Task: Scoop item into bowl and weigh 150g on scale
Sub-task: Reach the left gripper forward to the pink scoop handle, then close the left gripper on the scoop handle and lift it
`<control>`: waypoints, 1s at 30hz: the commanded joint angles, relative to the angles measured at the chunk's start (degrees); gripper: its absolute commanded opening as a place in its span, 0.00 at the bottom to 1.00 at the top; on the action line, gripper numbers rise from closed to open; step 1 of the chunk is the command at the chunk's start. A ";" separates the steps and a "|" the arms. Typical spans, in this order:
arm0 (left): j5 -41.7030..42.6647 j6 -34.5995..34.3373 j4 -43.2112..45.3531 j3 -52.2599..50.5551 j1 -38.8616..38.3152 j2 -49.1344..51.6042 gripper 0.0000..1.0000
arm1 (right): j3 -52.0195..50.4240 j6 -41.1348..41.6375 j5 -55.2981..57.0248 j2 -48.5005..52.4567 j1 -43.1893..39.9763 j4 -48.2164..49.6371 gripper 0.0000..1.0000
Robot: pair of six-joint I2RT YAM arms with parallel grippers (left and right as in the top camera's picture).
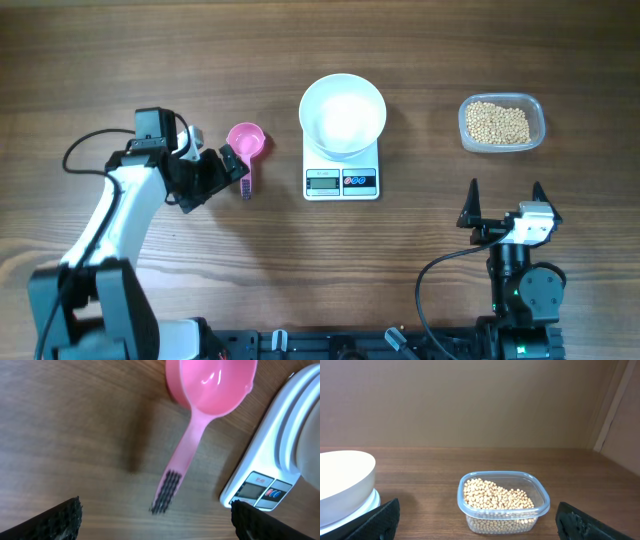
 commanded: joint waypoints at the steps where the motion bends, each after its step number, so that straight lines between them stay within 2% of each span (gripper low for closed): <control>1: 7.98 4.33 4.33 0.70 0.17 4.85 1.00 | -0.07 0.50 -0.70 -0.31 0.33 0.20 1.00; 3: 7.98 4.31 6.47 0.70 0.17 6.97 0.94 | -0.07 0.50 -0.72 -0.31 0.33 0.17 1.00; 6: 8.41 4.35 9.44 0.70 0.11 9.90 0.92 | -0.07 0.50 -0.70 -0.31 0.33 0.17 1.00; 7: 8.44 5.07 10.62 0.70 0.11 10.69 0.89 | -0.07 0.52 -0.72 -0.31 0.33 0.17 1.00; 13: 11.19 5.55 15.87 0.70 0.11 11.58 0.77 | -0.07 0.48 -0.70 -0.31 0.33 0.17 1.00; 15: 11.61 5.57 16.65 0.70 0.11 12.61 0.76 | -0.07 0.50 -0.72 -0.31 0.33 0.17 1.00; 19: 12.28 5.57 16.87 0.70 0.11 15.15 0.65 | -0.07 0.52 -0.72 -0.31 0.33 0.17 1.00; 22: 13.14 5.57 17.97 0.70 0.11 15.56 0.62 | -0.07 0.52 -0.70 -0.31 0.33 0.17 1.00; 23: 13.33 5.55 18.49 0.70 0.11 15.56 0.55 | -0.07 0.48 -0.72 -0.31 0.33 0.17 1.00; 26: 13.33 5.55 18.71 0.70 0.11 15.58 0.48 | -0.07 0.50 -0.72 -0.31 0.33 0.17 1.00; 27: 13.33 5.55 18.71 0.70 0.11 15.58 0.43 | -0.07 0.50 -0.70 -0.31 0.33 0.17 1.00; 29: 13.33 5.55 18.71 0.70 0.11 15.58 0.42 | -0.07 0.50 -0.70 -0.31 0.33 0.17 1.00; 30: 13.33 5.55 18.69 0.70 0.11 15.58 0.37 | -0.07 0.50 -0.70 -0.31 0.33 0.17 1.00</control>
